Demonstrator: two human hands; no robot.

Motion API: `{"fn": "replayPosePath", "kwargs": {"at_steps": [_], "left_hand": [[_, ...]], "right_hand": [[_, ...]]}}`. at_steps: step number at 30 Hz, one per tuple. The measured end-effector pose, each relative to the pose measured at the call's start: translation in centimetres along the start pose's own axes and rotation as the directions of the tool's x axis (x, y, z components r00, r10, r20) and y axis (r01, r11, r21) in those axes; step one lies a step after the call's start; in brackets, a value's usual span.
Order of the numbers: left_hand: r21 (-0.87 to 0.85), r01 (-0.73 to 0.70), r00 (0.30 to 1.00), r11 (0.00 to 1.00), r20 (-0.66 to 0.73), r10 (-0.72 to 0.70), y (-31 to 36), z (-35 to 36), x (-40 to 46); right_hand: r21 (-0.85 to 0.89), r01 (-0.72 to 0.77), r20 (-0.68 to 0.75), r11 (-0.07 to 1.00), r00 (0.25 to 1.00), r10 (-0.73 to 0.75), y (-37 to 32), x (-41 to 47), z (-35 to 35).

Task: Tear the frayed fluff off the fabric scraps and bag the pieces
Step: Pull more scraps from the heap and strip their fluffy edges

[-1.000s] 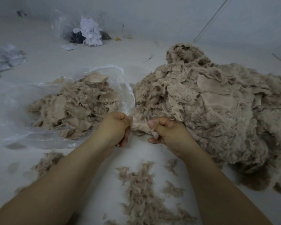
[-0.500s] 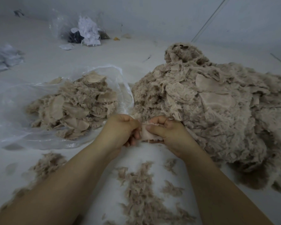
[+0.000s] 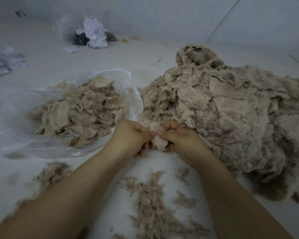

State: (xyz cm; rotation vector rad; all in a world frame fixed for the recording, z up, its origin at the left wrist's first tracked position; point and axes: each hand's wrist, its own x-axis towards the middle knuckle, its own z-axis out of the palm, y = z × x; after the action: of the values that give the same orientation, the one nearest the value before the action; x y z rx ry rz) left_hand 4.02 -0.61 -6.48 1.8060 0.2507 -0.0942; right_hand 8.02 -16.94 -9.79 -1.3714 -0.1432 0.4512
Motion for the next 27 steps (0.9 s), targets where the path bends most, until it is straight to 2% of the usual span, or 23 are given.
{"fn": "replayPosePath", "kwargs": {"at_steps": [4,7,11,15,19,22,24,27], "left_hand": [[0.035,-0.073,0.997,0.997,-0.022,0.074,0.2,-0.1,0.2],[0.050,-0.072,0.997,0.996,-0.009,0.073,0.1,0.0,0.0],[0.019,0.044,0.985,0.999,0.168,-0.047,-0.3,0.7,-0.8],[-0.013,0.053,0.968,0.999,0.245,-0.048,-0.6,0.5,-0.9],[0.054,0.060,0.909,0.997,0.410,-0.077,-0.3,-1.1,-0.8],[0.122,0.069,0.854,0.990,0.506,-0.122,-0.4,-2.2,-0.6],[0.112,0.081,0.855,0.990,0.503,-0.126,-0.4,-2.2,-0.7],[0.089,0.096,0.915,0.991,0.384,-0.123,-0.6,-1.6,-0.4]], "right_hand": [[-0.070,-0.004,0.044,0.998,0.999,0.008,-0.2,-0.1,0.0],[-0.066,0.007,0.001,0.998,1.000,-0.007,0.1,0.2,-0.1],[-0.017,0.019,-0.005,1.000,1.000,-0.019,0.1,0.2,-0.2],[-0.037,0.035,-0.020,0.999,0.999,-0.036,0.2,0.1,-0.1],[-0.159,0.079,-0.050,0.984,0.995,-0.087,0.3,-0.1,-0.1],[-0.103,0.077,-0.087,0.992,0.992,-0.086,0.3,0.0,0.0],[-0.062,0.059,-0.099,0.996,0.993,-0.065,0.2,0.1,0.1],[-0.124,0.048,-0.075,0.991,0.996,-0.058,0.2,0.1,0.2]]}}
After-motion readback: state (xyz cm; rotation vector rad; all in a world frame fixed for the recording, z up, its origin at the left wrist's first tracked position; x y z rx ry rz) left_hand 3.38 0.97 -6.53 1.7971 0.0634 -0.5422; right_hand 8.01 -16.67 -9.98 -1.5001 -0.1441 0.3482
